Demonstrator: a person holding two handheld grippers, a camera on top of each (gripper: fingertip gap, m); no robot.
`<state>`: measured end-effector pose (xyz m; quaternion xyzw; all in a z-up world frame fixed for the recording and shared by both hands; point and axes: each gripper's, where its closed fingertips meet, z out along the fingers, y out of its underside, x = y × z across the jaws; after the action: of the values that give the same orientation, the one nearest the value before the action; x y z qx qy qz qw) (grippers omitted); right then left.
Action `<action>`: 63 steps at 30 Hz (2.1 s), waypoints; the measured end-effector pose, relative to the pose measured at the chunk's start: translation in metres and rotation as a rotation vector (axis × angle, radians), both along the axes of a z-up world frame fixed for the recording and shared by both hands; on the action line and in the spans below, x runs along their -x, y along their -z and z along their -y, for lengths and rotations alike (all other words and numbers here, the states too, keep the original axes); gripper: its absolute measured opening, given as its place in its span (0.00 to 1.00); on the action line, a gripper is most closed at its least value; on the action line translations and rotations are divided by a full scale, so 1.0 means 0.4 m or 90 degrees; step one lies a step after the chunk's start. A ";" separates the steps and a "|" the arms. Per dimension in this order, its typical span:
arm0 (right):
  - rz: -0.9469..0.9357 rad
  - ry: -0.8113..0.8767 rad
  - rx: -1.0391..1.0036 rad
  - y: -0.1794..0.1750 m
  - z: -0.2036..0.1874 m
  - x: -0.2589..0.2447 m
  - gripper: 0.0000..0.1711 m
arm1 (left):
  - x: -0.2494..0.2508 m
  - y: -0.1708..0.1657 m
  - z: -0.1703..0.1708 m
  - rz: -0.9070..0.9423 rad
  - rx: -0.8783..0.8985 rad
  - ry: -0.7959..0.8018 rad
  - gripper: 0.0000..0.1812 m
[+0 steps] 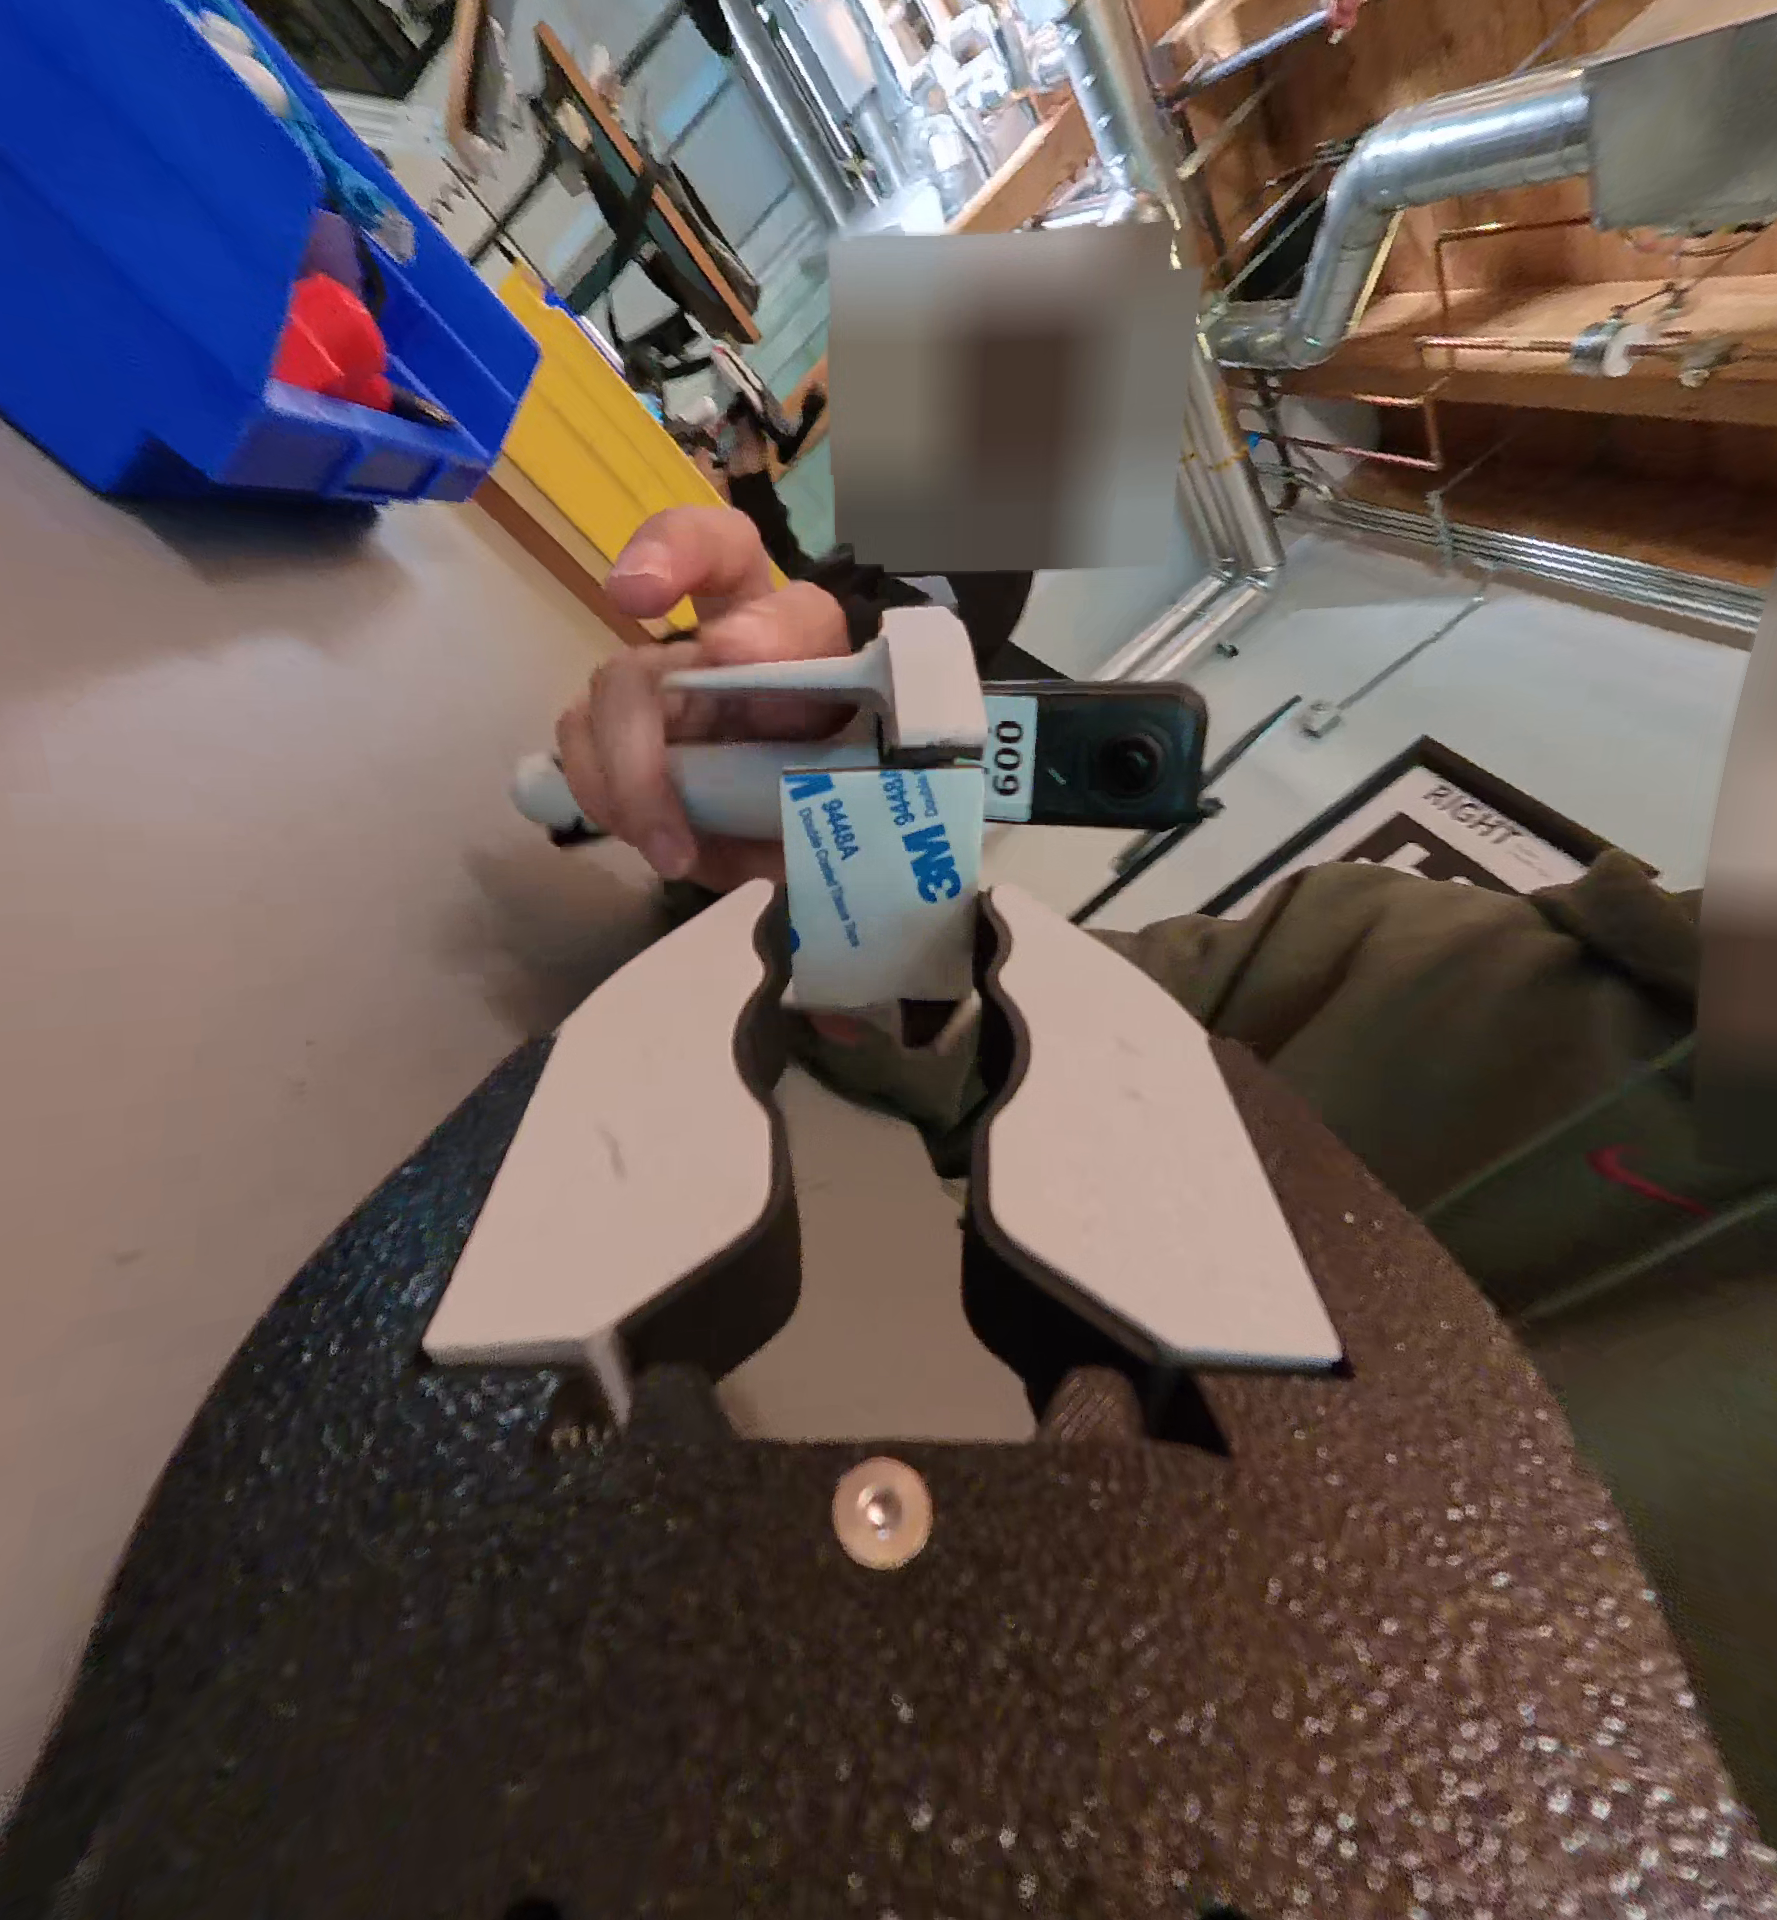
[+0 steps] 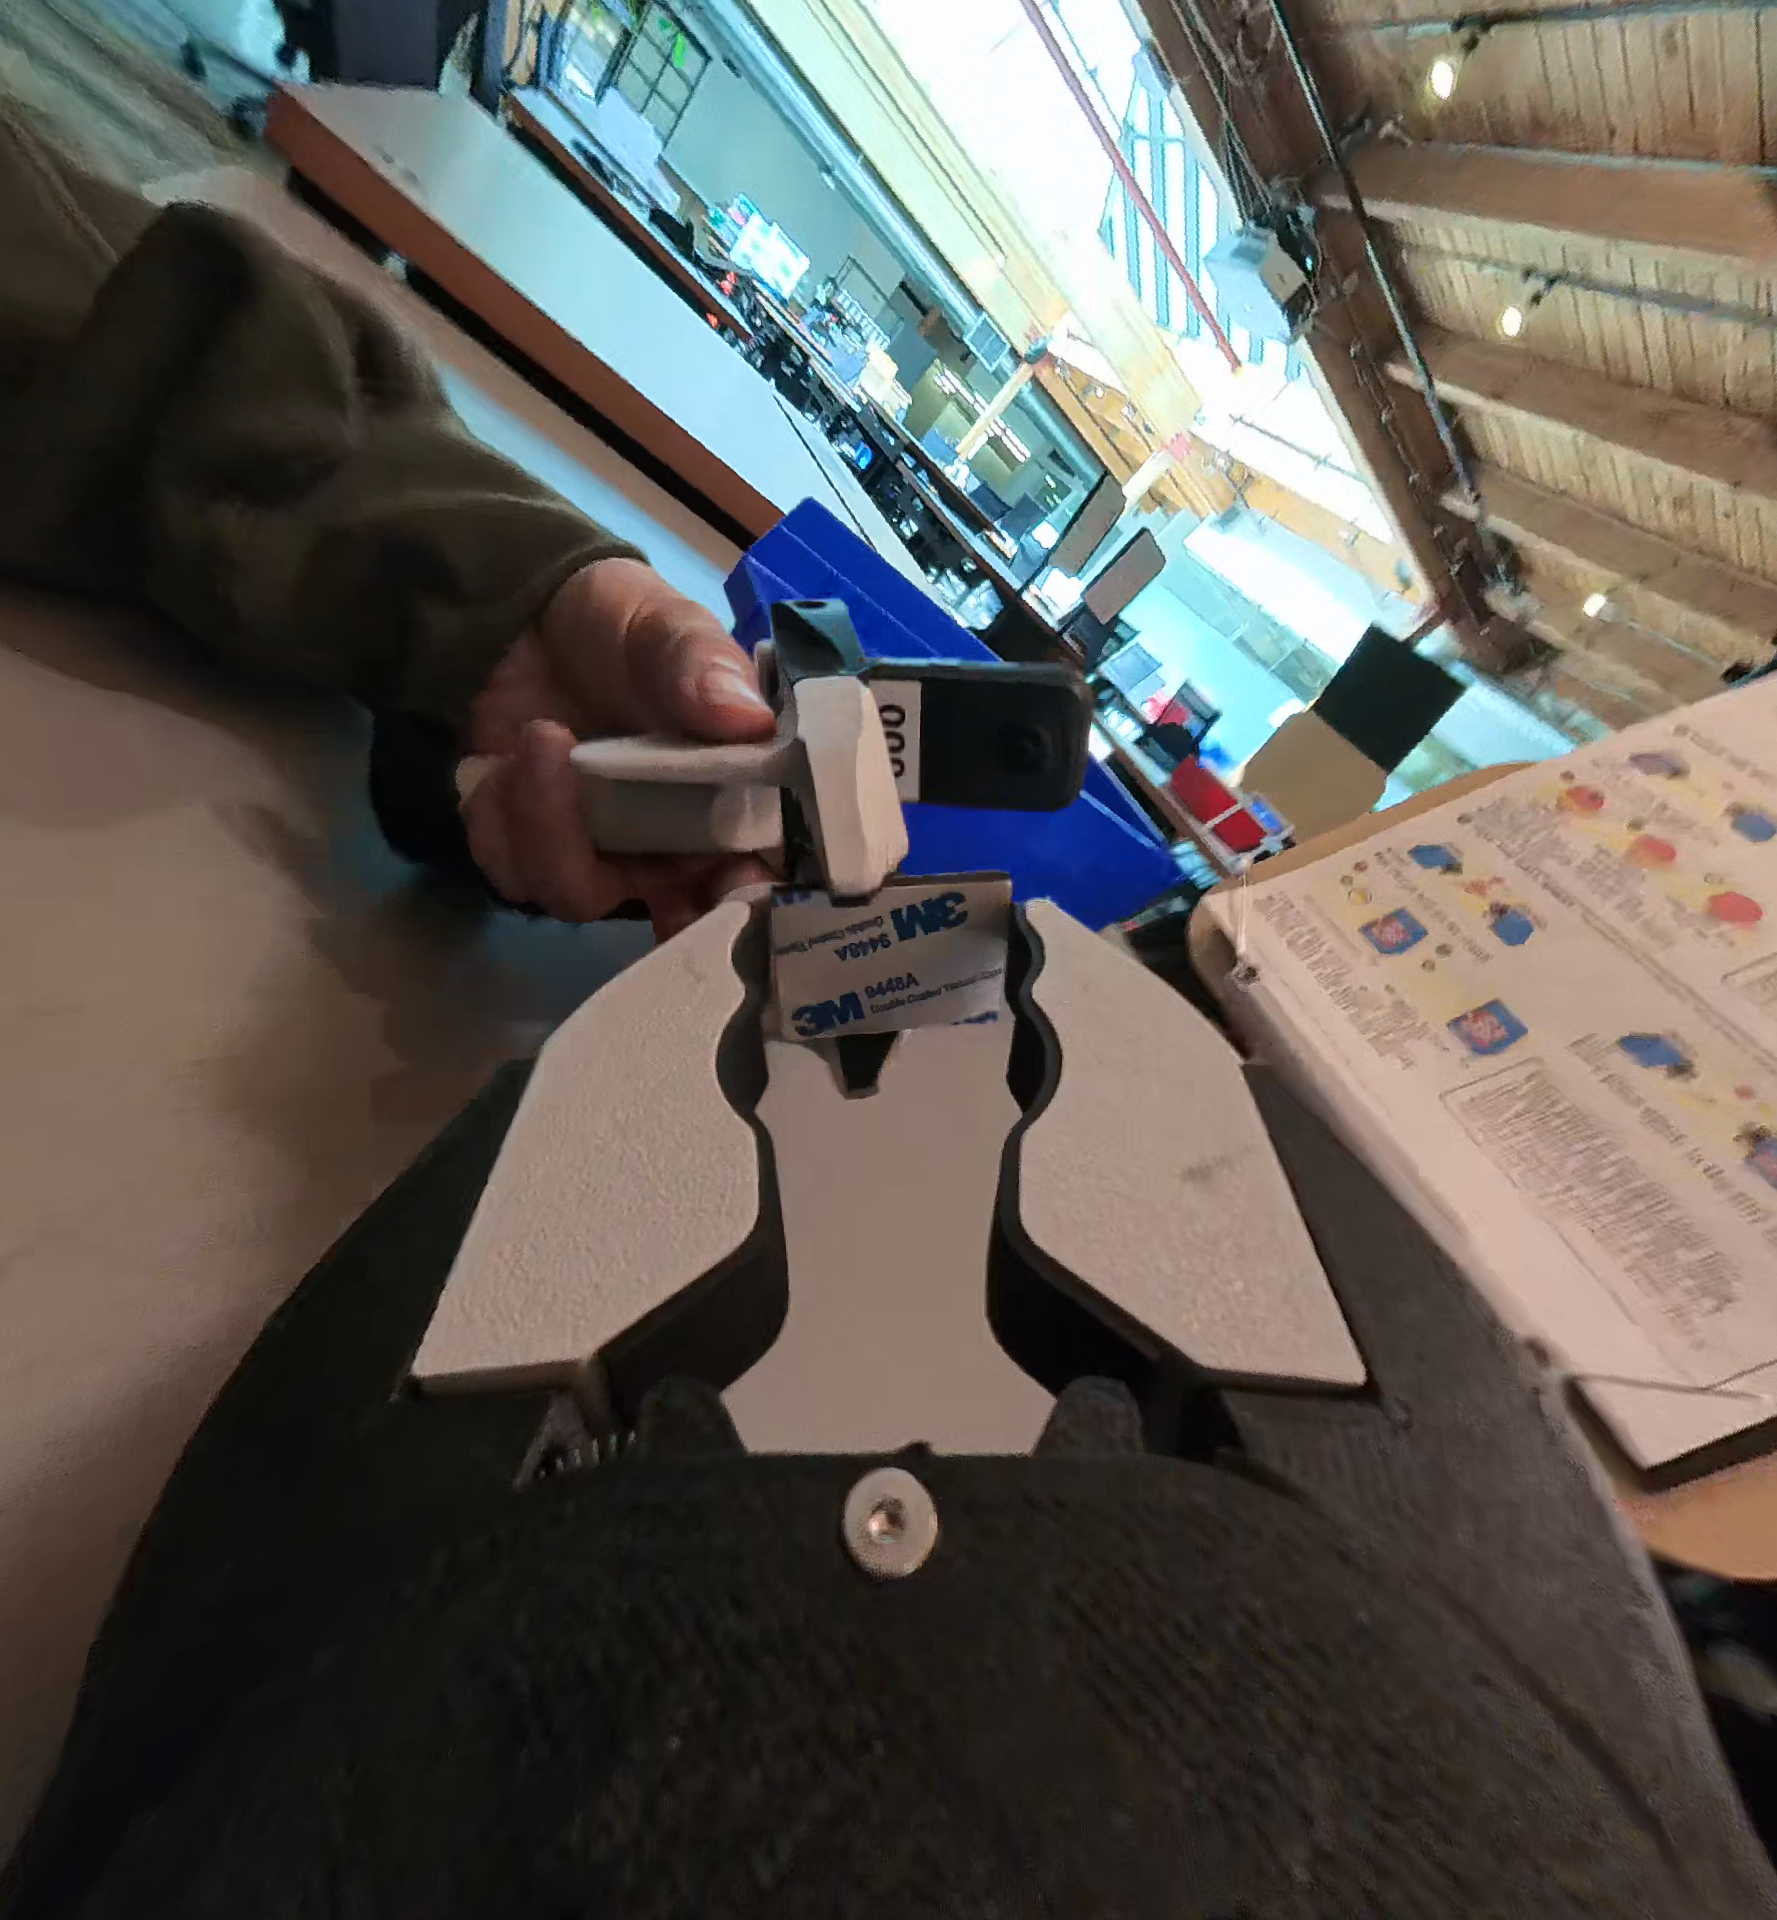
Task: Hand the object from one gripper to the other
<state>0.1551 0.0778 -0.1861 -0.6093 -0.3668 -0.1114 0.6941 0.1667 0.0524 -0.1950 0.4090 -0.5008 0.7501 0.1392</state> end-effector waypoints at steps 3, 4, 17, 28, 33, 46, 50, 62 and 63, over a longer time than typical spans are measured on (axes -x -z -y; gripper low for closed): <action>-0.207 -0.025 0.065 -0.024 -0.006 -0.013 0.45 | -0.030 0.009 -0.047 0.045 -0.080 -0.106 0.18; -0.281 -0.036 0.084 -0.035 -0.007 -0.022 0.46 | -0.038 0.006 -0.066 0.085 -0.125 -0.152 0.18; -0.907 -0.289 0.454 -0.015 -0.003 0.005 0.39 | -0.018 -0.015 -0.035 0.590 -0.669 -0.276 0.18; -0.850 -0.279 0.469 0.012 -0.001 0.007 0.26 | -0.032 0.032 -0.035 0.546 -0.737 -0.255 0.20; -0.619 -0.143 0.280 -0.010 -0.011 -0.052 0.25 | -0.039 -0.005 -0.068 0.363 -0.518 -0.281 0.34; 0.113 0.027 -0.001 0.031 -0.010 -0.005 0.25 | 0.017 0.008 0.029 -0.032 -0.030 0.046 0.26; 0.074 0.012 -0.007 0.016 -0.006 0.003 0.25 | 0.016 0.008 0.027 0.013 -0.055 0.026 0.19; -0.405 -0.022 0.146 -0.024 -0.020 -0.055 0.53 | -0.055 -0.017 -0.113 0.269 -0.357 -0.309 0.18; -0.501 -0.058 0.195 -0.023 -0.021 -0.050 0.52 | -0.055 -0.023 -0.120 0.324 -0.421 -0.339 0.18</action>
<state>0.1751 0.0863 -0.1768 -0.6848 -0.1127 0.2166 0.6866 0.1885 0.1004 -0.1860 0.3485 -0.6085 0.6364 -0.3212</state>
